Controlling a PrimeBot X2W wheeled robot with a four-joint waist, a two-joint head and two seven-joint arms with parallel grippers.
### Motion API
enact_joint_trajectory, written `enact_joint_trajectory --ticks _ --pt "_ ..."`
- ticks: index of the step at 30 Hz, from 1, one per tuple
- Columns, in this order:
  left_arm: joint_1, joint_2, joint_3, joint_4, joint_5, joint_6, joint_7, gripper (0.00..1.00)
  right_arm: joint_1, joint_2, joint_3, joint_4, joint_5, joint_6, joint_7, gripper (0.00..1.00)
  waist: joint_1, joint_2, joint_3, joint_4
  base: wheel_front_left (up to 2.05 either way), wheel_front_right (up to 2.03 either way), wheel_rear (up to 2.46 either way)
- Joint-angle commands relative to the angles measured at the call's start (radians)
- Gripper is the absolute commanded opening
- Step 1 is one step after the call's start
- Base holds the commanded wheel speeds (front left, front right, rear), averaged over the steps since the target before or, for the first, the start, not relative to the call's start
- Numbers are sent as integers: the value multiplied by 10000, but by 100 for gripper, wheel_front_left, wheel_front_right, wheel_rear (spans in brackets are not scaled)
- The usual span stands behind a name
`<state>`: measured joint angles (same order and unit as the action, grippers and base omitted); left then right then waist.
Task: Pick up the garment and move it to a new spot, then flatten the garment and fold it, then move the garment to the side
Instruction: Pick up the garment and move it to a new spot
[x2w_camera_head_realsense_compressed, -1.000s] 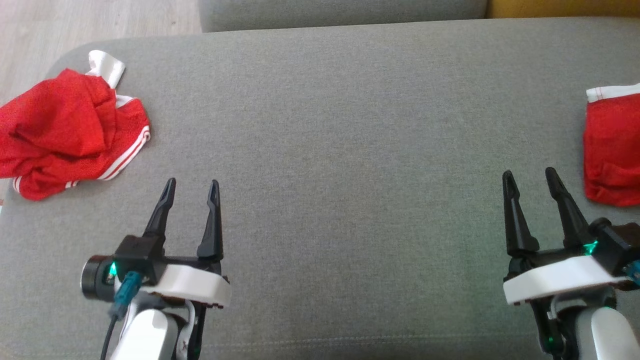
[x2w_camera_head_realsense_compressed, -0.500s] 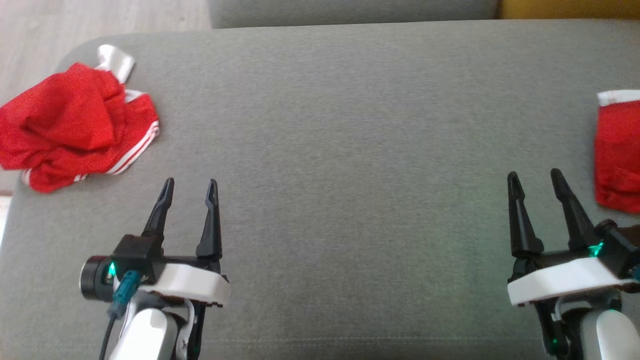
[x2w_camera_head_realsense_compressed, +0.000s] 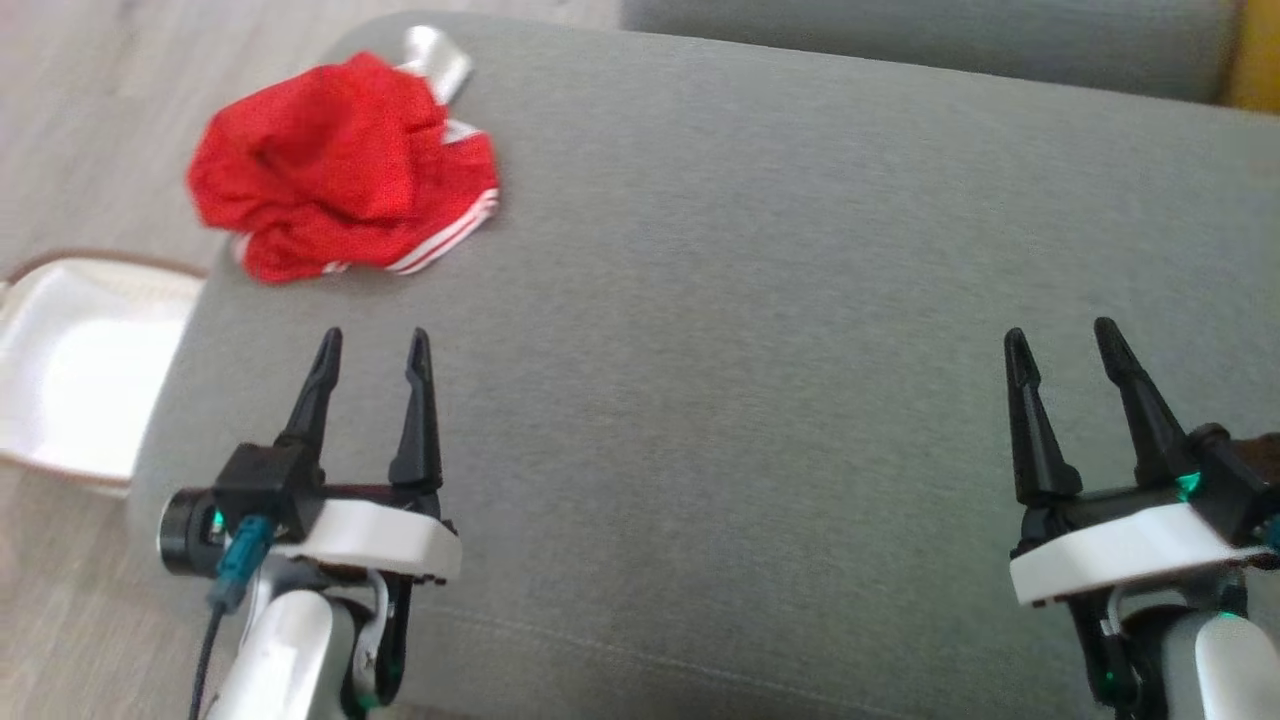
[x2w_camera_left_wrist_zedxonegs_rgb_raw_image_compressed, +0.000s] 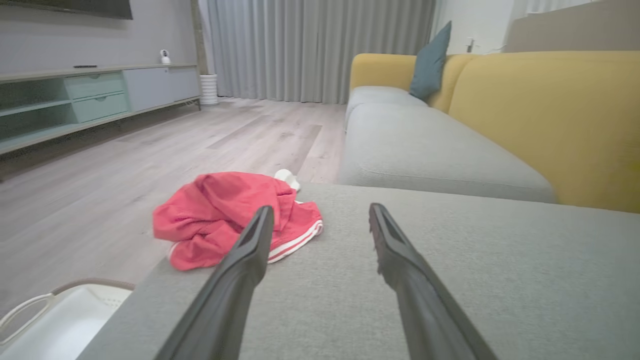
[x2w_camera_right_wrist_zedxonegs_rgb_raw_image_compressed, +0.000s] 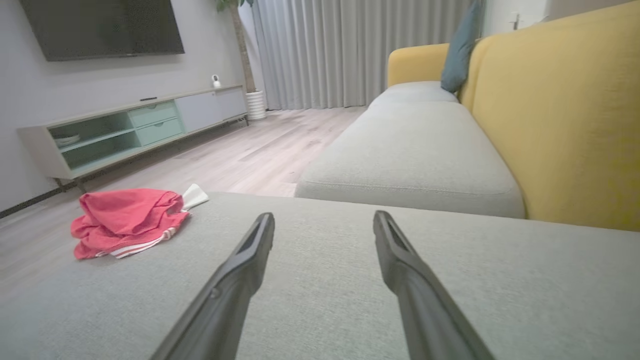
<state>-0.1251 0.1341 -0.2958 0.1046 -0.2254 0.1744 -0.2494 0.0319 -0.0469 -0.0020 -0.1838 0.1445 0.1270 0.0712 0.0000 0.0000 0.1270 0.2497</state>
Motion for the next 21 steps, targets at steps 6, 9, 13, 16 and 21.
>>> enact_joint_trajectory --ticks 6,9,13,16,21 --pt "-229 41 726 -511 129 -85 -121 100 -339 -101 377 -493 -127 37 160 100 0 0 -40 872 0 0 0" --pt "-137 13 857 -547 175 -127 -122 100 -370 -136 443 -511 -155 37 216 100 0 0 -11 942 0 0 0" --pt "-100 -52 1069 -610 230 -147 -123 100 -442 -172 500 -592 -152 37 275 100 0 0 139 901 0 0 0" --pt "-218 -145 1232 -598 222 -204 -123 100 -535 -220 552 -679 -112 37 364 100 0 0 389 777 0 0 0" --pt "-1030 -251 1514 -26 9 -536 -123 100 -768 -391 544 -980 -127 37 627 100 0 0 1168 506 0 0 0"
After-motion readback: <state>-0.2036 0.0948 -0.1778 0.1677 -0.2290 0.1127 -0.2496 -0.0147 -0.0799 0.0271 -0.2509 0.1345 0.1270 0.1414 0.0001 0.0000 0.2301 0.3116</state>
